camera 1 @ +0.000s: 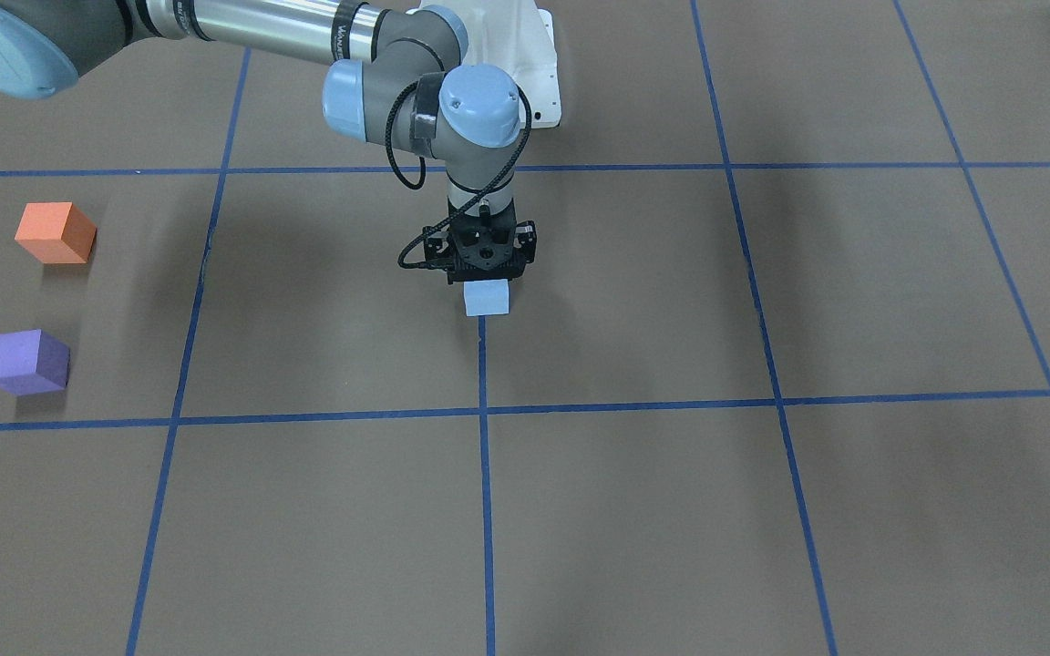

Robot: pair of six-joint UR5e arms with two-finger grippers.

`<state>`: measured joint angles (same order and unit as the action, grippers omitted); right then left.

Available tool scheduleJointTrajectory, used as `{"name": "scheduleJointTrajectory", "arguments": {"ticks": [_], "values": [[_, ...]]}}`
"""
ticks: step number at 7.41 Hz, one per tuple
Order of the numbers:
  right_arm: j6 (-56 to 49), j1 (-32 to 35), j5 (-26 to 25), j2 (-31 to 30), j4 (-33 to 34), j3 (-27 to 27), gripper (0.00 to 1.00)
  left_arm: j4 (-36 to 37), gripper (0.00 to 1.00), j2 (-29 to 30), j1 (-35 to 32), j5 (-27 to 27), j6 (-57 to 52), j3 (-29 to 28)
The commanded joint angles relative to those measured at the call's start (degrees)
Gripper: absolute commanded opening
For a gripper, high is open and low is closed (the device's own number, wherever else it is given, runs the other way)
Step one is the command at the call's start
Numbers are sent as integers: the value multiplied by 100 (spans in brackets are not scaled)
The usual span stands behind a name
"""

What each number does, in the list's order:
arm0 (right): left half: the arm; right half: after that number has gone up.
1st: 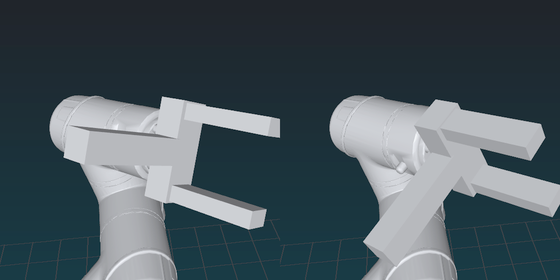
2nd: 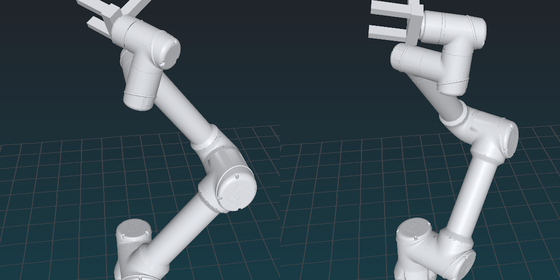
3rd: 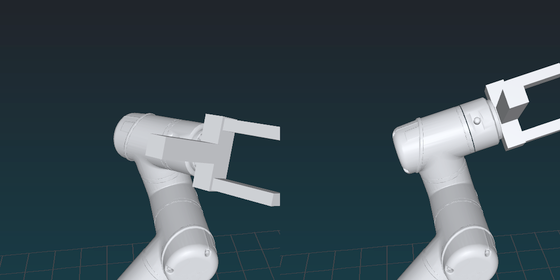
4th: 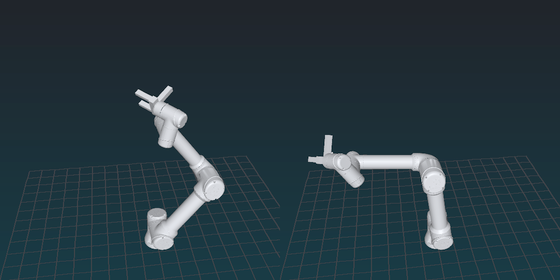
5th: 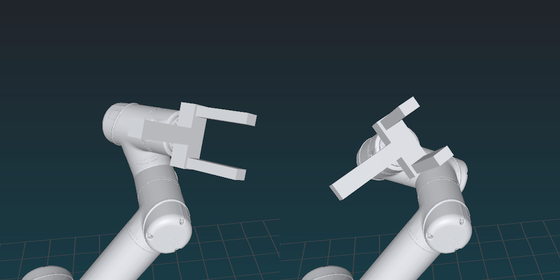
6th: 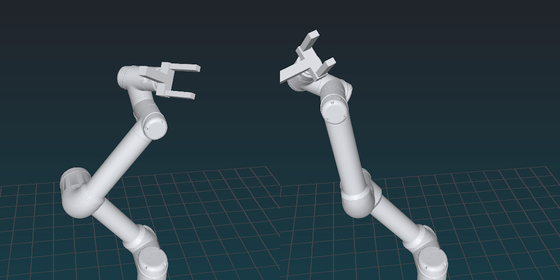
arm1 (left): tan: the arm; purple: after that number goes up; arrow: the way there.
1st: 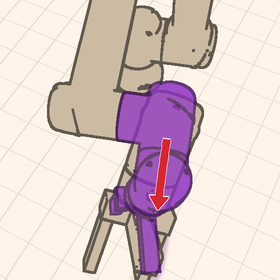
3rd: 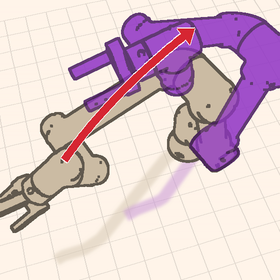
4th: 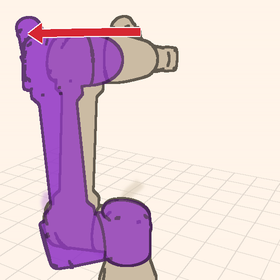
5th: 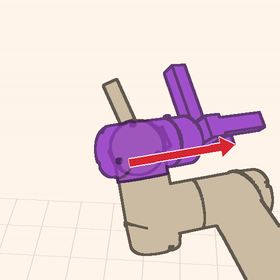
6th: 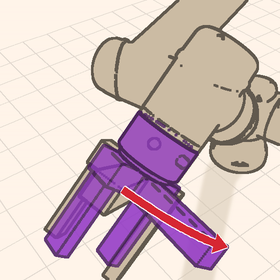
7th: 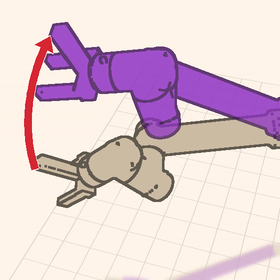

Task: Place blue block between orange and purple blocks
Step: 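Move the right gripper over the light blue cube and grasp it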

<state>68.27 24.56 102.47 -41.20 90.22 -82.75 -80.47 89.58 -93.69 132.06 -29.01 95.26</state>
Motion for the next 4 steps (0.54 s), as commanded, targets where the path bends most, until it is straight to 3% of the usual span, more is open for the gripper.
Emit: {"name": "scheduleJointTrajectory", "arguments": {"ticks": [1,3,4], "values": [[-42,5,10,-2,5,-22,3,-571,100,-255,9,4,830,2],[-103,311,132,-124,75,-345,1,-1599,100,-598,9,336,1833,-42],[-164,539,350,-534,75,-808,1,-1838,100,-704,9,425,1994,-42]]}}
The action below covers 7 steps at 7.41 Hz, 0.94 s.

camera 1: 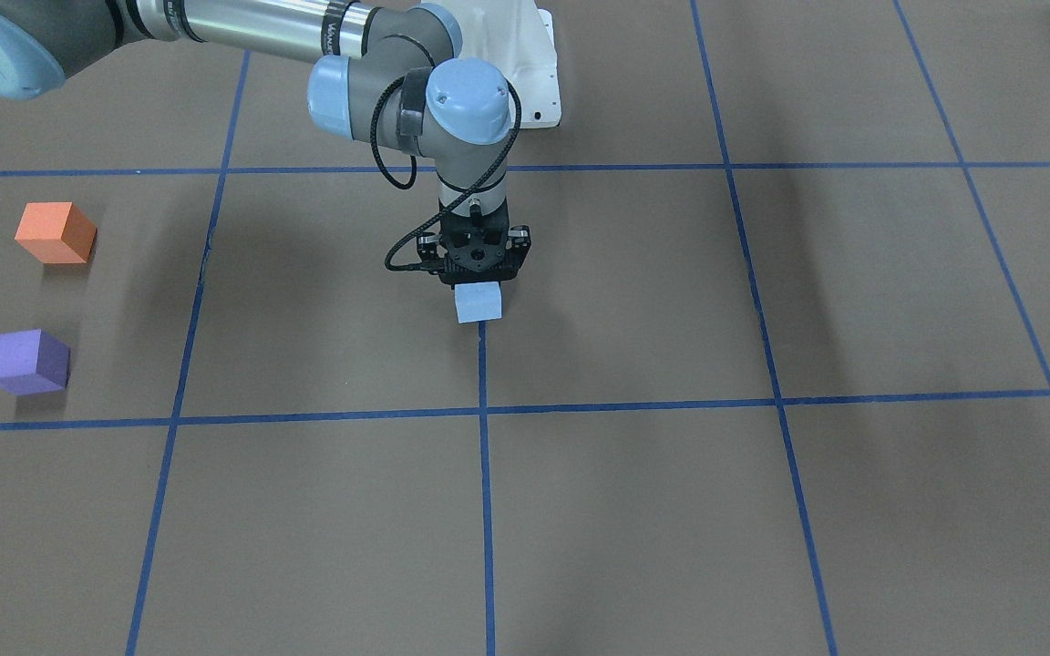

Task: Place blue block between orange and purple blocks
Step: 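Carry the light blue cube with the right gripper between purple and orange cubes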

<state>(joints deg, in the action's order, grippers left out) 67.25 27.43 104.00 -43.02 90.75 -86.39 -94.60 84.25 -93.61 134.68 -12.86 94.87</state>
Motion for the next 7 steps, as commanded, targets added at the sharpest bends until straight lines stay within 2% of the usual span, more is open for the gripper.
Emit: {"name": "scheduleJointTrajectory", "arguments": {"ticks": [1,2,3,4,6,7], "values": [[-481,542,409,-913,230,-1111,1,-445,100,-189,1,164,381,13],[-1033,840,498,-1336,754,-1778,1,-445,100,-198,1,164,381,22],[-1508,1148,586,-1740,960,-2307,1,-445,100,-198,1,164,390,40],[-1774,1525,1030,-2423,918,-2739,2,-454,100,-198,1,164,460,57],[-2432,2176,1281,-3742,726,-3399,2,-454,100,-198,1,172,495,101],[-2592,2405,1420,-4392,124,-3420,3,-454,100,-198,10,173,495,110]]}}
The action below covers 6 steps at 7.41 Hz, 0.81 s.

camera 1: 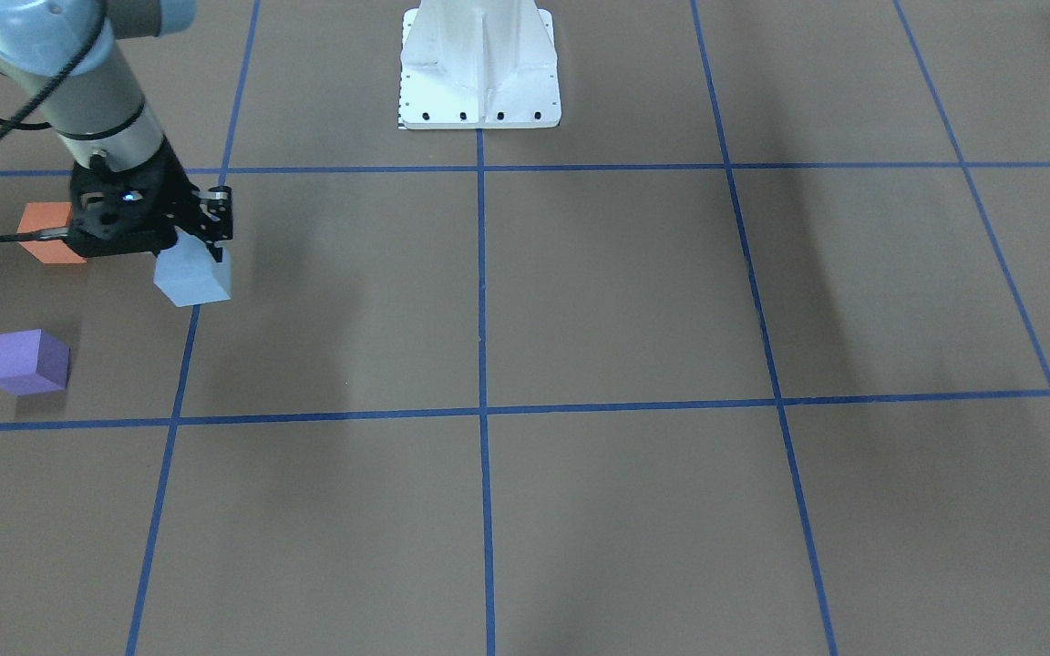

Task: Place blue block between orange and purple blocks
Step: 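Carry the light blue cube with the right gripper between purple and orange cubes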

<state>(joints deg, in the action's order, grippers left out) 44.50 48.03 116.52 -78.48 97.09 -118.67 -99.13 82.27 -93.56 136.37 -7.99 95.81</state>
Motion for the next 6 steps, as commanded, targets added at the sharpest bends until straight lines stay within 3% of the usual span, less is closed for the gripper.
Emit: {"name": "scheduleJointTrajectory", "arguments": {"ticks": [1,3,4,6], "values": [[-337,547,404,-1601,-1551,-96,3,-1,100,0,5,3,8,43],[-320,681,529,-2493,-3074,464,5,-1,100,0,5,3,8,52],[-276,681,547,-2601,-3995,1086,5,-1,100,0,5,3,8,52],[-258,672,477,-2611,-4224,1426,12,-1,100,0,5,3,8,52]]}}
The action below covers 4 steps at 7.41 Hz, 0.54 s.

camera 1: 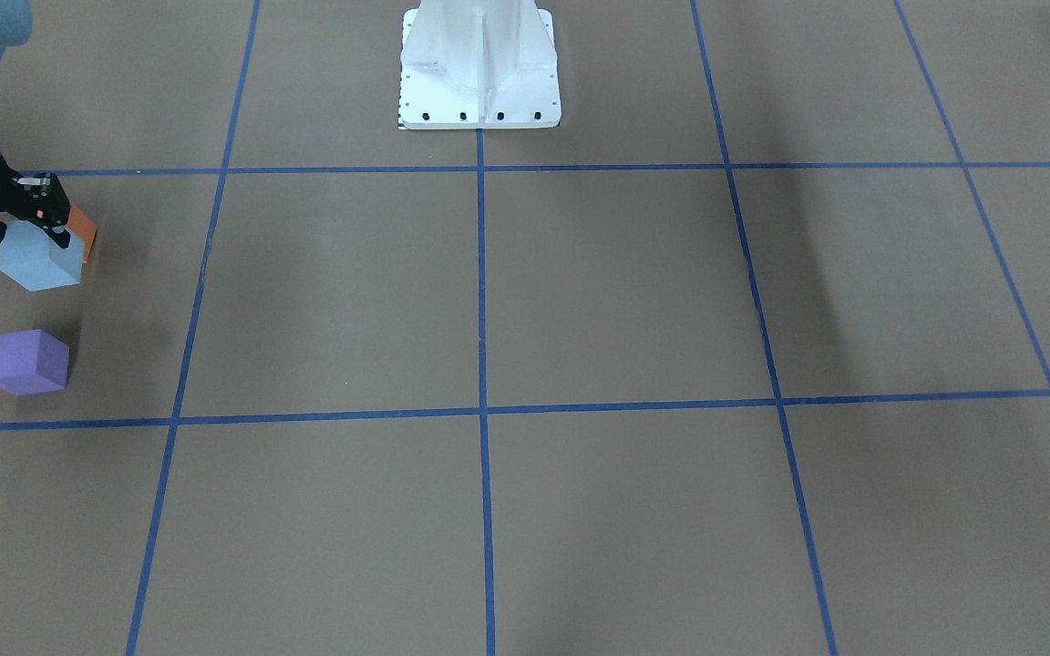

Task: Place blue block between orange and purple blocks
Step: 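Carry the light blue cube with the right gripper between purple and orange cubes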

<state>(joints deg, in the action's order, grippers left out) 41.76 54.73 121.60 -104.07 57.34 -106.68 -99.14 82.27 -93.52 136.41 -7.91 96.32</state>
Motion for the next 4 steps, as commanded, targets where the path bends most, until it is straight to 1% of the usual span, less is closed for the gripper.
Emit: {"name": "scheduleJointTrajectory", "arguments": {"ticks": [1,2,3,4], "values": [[33,-15,-49,-26,-276,340,25,0,100,0,0,17,0,0],[33,-24,-275,10,-285,436,60,0,100,0,0,35,0,0],[33,-42,-303,53,-285,437,80,0,100,0,0,35,0,0],[42,-42,-304,150,-276,429,88,0,100,0,9,35,-9,0]]}}
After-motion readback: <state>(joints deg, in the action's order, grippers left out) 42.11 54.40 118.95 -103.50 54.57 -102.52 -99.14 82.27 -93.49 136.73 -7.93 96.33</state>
